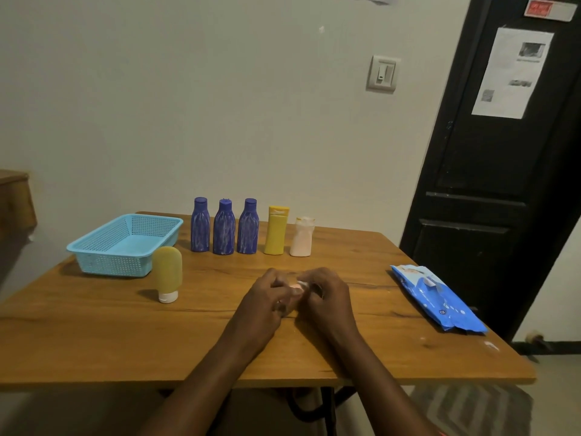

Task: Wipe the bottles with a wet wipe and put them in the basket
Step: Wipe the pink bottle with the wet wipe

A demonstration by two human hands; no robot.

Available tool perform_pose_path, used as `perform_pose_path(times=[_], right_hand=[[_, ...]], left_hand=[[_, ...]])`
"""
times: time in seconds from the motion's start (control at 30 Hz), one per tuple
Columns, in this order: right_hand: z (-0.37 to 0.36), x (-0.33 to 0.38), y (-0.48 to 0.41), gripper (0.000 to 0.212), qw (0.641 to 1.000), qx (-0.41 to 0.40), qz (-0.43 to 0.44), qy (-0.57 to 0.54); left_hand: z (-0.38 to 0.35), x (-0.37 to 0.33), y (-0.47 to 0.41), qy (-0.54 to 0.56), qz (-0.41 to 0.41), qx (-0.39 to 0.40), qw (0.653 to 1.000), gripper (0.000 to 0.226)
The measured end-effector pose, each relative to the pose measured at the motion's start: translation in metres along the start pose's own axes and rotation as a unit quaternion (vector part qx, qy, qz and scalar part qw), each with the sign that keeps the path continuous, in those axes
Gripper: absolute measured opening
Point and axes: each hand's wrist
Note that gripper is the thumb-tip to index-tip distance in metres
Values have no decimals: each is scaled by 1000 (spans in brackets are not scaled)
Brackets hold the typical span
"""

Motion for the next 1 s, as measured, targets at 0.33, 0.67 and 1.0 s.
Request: perform_pose_path(times=[0.33,0.67,1.0], right_hand=[[-3,-4,1,18,1000,-18,-19,11],[0,2,8,24,998,6,19,52],[0,8,16,32,998,6,64,-17]], left_hand=[[-4,6,0,-8,-10,-4,1000,36],[-2,6,0,1,15,-17,1000,35],[1,1,0,50,51,-58,996,32]])
Point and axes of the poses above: each hand's wrist, its own y-axis away from the middle knuckle, its own z-axis out of the back of the hand, x = y × z, and after that the axes turned 5 degrees about y, right-handed
